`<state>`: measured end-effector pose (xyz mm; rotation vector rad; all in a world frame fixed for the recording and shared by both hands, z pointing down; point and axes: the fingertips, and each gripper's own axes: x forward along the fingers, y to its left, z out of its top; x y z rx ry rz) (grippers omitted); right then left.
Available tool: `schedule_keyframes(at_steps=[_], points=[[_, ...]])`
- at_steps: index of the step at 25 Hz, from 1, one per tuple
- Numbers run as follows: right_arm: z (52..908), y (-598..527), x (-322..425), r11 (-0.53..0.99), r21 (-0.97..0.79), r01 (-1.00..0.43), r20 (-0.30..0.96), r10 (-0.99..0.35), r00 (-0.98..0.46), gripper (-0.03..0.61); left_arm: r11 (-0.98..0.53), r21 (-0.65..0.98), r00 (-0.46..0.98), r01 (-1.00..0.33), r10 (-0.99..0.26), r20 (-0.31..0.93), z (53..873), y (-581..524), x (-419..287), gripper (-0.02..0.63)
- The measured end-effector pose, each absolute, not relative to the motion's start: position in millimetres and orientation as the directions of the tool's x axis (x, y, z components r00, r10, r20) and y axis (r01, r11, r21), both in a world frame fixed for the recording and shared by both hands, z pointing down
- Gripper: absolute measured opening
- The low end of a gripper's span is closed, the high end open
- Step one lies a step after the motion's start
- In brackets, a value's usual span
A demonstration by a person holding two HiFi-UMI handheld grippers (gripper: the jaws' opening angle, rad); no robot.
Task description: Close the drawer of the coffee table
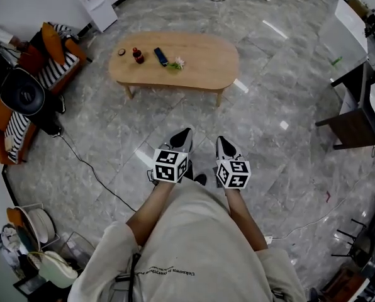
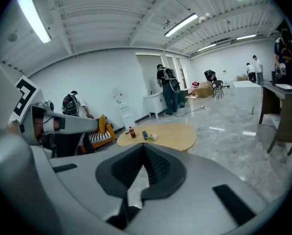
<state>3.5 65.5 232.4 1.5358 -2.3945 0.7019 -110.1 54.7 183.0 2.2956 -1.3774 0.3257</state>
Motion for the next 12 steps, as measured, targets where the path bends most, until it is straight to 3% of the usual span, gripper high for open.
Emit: schedule_keyframes(at_steps=[12], points=[[230,73,6,0.332,-0.277,-0.902,0.407,-0.810,-0.423,0.015,-0.392,0.294,0.485,-0.872,-0.772,0.410,190,69,-115,0.009]])
